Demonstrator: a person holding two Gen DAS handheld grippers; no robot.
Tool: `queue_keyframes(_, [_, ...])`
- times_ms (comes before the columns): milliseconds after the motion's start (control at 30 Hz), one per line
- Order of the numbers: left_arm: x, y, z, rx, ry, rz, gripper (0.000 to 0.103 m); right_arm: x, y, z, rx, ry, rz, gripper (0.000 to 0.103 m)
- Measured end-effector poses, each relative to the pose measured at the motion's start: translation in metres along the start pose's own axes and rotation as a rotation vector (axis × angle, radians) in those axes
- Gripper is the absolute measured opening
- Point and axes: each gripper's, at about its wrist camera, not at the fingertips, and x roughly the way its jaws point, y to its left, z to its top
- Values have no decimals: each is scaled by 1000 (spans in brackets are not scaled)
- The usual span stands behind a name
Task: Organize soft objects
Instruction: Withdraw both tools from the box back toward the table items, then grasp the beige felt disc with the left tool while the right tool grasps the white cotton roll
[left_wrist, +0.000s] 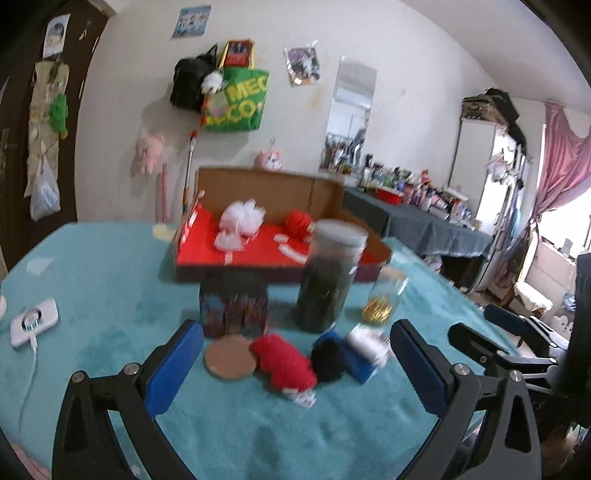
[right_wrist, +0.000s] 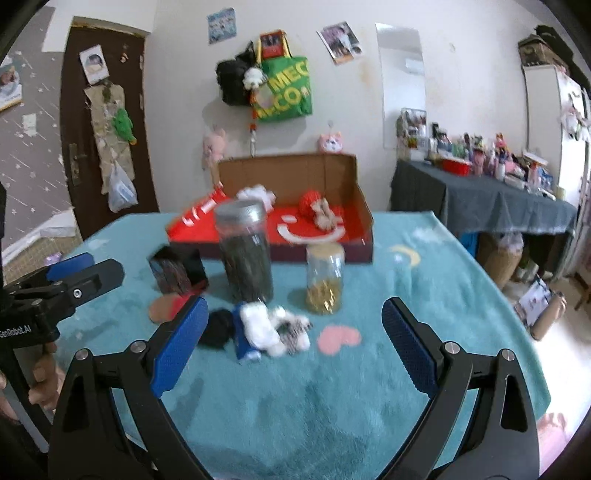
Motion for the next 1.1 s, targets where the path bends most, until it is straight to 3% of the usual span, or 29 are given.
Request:
queue_keyframes(233, [31,13,-28,-7,95,44,103,29,-9,-32,45,92,-7,96])
queue_keyframes(467, [40,22,-31,-11,121,59,103,44,-12,-37,54,127,-4,96])
queue_keyframes(867, [52,51,-13,84,194,46,103,76,-6,-24,29,212,108,96])
queue_keyframes(1100, [70,58,-7,151,275,-33,94,96,0,-17,-29,254,171,96])
